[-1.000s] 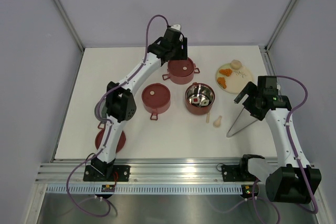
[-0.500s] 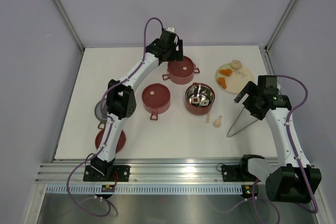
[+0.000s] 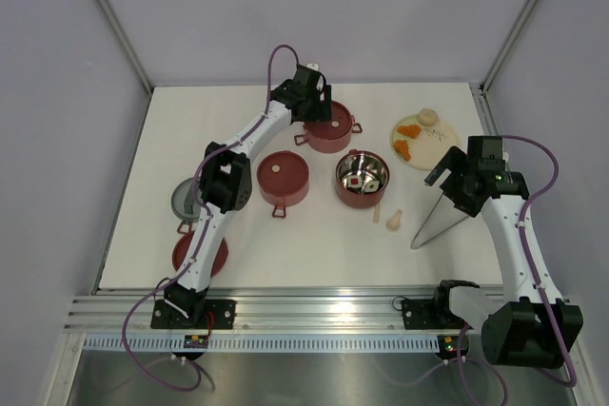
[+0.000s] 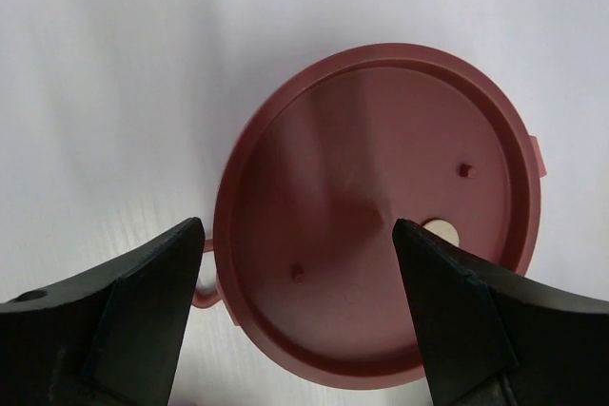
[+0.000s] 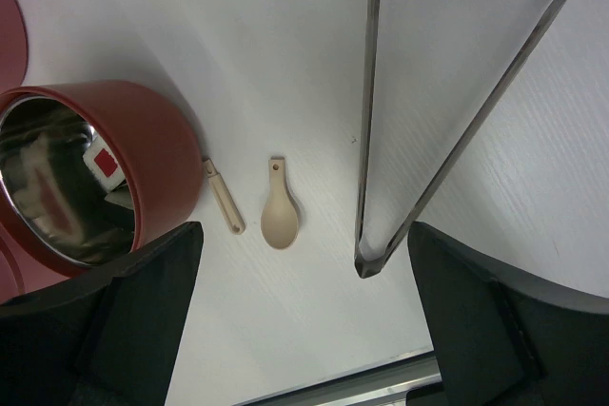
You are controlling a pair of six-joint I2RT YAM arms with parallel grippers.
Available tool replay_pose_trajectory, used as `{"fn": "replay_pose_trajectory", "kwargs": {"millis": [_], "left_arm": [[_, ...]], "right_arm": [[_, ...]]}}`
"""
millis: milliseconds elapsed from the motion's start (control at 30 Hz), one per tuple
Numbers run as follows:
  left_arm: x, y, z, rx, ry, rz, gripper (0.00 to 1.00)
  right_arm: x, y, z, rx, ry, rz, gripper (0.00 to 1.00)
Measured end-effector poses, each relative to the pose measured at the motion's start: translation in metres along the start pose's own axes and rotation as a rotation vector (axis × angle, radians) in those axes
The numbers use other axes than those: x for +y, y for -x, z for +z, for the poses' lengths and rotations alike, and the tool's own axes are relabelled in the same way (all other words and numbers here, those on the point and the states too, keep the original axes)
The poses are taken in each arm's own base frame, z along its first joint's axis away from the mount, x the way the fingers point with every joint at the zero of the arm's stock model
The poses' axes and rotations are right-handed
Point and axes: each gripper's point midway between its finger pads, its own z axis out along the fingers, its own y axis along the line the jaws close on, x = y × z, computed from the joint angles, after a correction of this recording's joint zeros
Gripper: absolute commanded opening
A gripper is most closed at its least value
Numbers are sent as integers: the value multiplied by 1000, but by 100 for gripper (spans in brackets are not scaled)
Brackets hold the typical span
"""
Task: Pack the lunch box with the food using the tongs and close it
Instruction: Close the box lid on the packing box.
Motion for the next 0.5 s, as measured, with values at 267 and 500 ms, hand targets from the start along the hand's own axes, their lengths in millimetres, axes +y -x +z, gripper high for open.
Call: {"fn": "replay_pose_trajectory", "kwargs": {"millis": [267,500], "left_arm": [[-6,0,0,4,-34,0,83],[-2,-7,8,4,-25,4,83]], "right_arm": [[0,-1,0,2,-2,0,96],[0,-1,0,3,-1,0,96]]}}
